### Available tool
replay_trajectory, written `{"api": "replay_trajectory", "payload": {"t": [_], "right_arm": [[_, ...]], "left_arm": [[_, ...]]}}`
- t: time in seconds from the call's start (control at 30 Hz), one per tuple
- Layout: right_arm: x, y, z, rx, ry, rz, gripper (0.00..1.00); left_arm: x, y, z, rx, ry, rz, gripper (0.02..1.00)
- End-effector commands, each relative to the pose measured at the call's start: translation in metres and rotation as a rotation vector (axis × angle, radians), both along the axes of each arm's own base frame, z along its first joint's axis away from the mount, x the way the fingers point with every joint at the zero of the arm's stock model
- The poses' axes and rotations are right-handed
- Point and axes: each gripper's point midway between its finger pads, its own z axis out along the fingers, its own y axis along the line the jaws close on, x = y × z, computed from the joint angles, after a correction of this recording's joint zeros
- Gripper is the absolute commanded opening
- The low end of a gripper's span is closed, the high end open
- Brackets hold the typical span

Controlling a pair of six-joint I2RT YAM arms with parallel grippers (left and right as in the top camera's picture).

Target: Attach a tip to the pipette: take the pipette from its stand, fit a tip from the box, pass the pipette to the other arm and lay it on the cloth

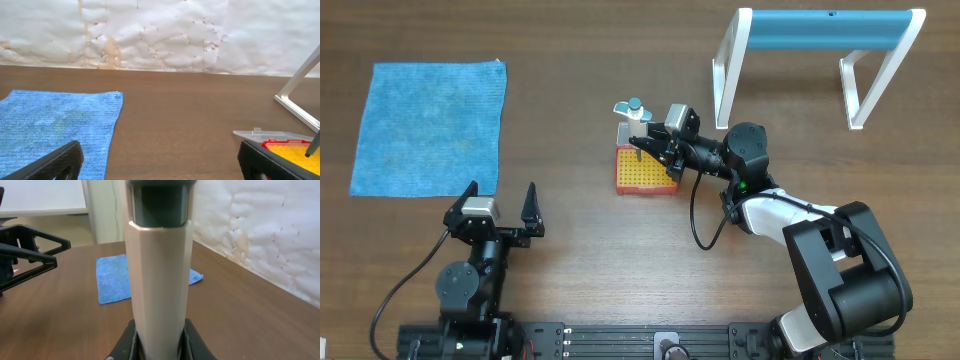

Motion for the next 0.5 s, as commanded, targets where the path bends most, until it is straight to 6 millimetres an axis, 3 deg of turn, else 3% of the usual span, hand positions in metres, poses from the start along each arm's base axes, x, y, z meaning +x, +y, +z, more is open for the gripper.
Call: {"api": "replay_trajectory", "payload": {"t": [0.03,0.5], "right_arm": [[-0.004,0.000,0.000,0.006,0.037,0.015,0.077],[0.000,0.000,-0.018,-0.032,0.038,0.003,0.080]], "left_arm": [[0.000,-0.003,-0.001,0.008,0.001,-0.019,0.998],[0.000,-0.003,-0.001,0.008,0.001,-0.019,0.998]]}}
